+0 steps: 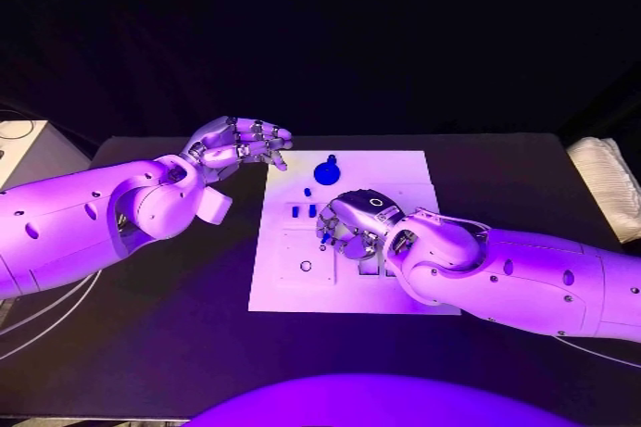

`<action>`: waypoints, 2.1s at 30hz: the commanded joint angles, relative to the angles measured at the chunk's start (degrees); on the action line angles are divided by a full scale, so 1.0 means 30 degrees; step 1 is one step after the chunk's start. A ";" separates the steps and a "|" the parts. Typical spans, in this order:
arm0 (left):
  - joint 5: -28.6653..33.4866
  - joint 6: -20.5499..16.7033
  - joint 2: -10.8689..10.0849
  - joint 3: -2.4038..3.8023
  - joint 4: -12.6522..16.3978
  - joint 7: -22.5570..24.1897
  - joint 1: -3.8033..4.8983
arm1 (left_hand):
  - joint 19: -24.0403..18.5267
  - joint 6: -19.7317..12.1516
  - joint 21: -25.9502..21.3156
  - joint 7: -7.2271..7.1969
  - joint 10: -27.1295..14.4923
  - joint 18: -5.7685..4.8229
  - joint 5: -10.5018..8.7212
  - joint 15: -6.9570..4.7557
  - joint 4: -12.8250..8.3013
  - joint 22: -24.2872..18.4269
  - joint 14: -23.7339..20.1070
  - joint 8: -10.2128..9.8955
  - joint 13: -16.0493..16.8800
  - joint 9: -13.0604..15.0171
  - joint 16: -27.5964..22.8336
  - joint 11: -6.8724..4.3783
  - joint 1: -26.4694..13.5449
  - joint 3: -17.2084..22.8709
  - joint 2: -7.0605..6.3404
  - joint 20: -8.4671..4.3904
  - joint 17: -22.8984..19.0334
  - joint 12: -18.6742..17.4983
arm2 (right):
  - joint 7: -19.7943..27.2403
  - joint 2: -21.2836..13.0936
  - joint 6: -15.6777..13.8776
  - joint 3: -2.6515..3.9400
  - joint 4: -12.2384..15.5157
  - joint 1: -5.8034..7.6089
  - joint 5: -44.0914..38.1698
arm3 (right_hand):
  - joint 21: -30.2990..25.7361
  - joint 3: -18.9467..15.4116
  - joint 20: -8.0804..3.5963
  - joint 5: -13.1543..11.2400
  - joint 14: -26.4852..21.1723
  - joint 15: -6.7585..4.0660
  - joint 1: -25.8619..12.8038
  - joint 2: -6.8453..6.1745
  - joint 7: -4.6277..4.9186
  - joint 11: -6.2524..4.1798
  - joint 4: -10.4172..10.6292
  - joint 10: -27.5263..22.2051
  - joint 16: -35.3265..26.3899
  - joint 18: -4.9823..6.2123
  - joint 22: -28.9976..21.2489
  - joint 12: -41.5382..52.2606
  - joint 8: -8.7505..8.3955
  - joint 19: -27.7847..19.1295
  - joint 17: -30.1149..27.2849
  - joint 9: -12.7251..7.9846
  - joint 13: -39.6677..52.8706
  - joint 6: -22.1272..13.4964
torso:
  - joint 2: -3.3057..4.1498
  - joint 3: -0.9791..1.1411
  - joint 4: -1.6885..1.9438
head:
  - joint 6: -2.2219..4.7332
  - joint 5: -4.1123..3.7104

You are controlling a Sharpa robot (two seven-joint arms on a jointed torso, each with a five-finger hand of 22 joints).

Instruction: Assemble the parts on the task board

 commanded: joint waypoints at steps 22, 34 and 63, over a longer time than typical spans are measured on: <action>0.0165 0.0056 0.0071 0.0006 -0.0112 -0.0015 0.0001 | 0.0108 -0.0070 -0.0121 0.0049 0.0166 0.0213 0.0103 0.0012 0.0033 -0.0027 0.0020 -0.0080 -0.0022 -0.0029 -0.0081 -0.0024 0.0218 -0.0048 0.0050 -0.0025 -0.0025 -0.0096 | -0.0187 0.0150 0.0987 -0.0020 0.0034 -0.0118 -0.0728 | -0.0083 0.0111 -0.0154 0.0113 0.0867 -0.0160 -0.0103 0.0104 0.0013 -0.1162 -0.0101 0.1287 0.0030 -0.0106 0.2983 0.0048 0.0118 0.0927 0.0019 0.0027 0.0032 0.0063 | -0.0024 -0.0001 -0.0002 | -0.0296 0.0244; 0.0165 0.0073 0.0086 0.0006 -0.0160 -0.0019 0.0000 | 0.0124 -0.0044 -0.0128 0.0041 0.0172 0.0213 0.0102 0.0011 0.0046 -0.0031 0.0033 -0.0065 -0.0023 -0.0028 -0.0085 -0.0026 0.0221 -0.0046 0.0070 -0.0028 -0.0036 -0.0116 | -0.0273 0.0274 0.1344 -0.0029 -0.0166 -0.0174 -0.0747 | -0.0074 0.0121 -0.0153 0.0127 0.0870 -0.0159 -0.0126 0.0101 0.0014 -0.1163 -0.0120 0.1296 0.0045 -0.0107 0.2990 0.0034 0.0118 0.0928 0.0041 0.0036 0.0034 0.0063 | -0.0036 -0.0025 -0.0013 | -0.0346 0.0264; 0.0165 0.0070 0.0060 0.0006 -0.0238 -0.0143 0.0000 | 0.0150 -0.0041 -0.0145 0.0037 0.0177 0.0212 0.0102 0.0007 0.0069 -0.0037 0.0054 -0.0061 -0.0026 -0.0037 -0.0095 -0.0028 0.0224 -0.0049 0.0088 -0.0033 -0.0059 -0.0160 | 0.0021 0.0812 0.1874 -0.0150 -0.0675 -0.0305 -0.0424 | -0.1058 -0.0390 0.0012 0.1446 0.0691 0.0053 -0.1331 -0.0180 0.0176 -0.0901 -0.0013 0.0709 -0.0301 0.0085 0.2485 -0.0735 -0.0328 0.0613 -0.0604 0.0102 -0.0137 -0.0686 | -0.0049 0.0004 -0.0024 | -0.0465 0.0225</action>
